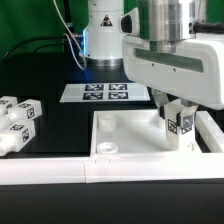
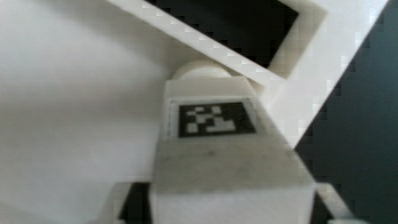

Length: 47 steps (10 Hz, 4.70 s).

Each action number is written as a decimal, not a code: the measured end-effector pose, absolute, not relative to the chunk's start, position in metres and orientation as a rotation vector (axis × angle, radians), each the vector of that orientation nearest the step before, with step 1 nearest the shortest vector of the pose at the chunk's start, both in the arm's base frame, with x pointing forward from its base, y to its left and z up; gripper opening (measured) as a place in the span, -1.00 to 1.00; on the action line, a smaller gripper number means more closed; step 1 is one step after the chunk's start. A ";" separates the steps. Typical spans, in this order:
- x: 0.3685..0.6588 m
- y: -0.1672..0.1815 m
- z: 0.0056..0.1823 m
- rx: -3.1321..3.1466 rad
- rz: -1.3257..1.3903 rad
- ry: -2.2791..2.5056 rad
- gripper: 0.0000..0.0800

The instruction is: Assemble one leg

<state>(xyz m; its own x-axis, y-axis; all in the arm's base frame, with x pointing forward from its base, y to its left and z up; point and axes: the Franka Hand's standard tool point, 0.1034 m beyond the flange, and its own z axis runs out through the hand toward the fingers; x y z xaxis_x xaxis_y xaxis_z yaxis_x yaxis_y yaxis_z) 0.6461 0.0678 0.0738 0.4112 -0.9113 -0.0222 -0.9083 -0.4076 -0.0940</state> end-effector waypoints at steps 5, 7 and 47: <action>0.641 0.083 0.073 -1.740 0.142 2.416 -0.28; 0.640 0.092 0.072 -1.519 0.156 2.550 -0.28; 0.633 0.114 0.065 -2.930 -0.022 0.880 0.01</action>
Offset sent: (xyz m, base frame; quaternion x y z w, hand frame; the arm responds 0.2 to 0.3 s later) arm 0.0100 0.0106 0.0015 0.0550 -0.0875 0.4292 0.8973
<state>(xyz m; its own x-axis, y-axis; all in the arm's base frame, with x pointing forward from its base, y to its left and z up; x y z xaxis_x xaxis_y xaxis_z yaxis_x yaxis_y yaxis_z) 0.6327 0.1145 0.0647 0.8346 -0.5508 -0.0098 -0.5496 -0.8313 -0.0827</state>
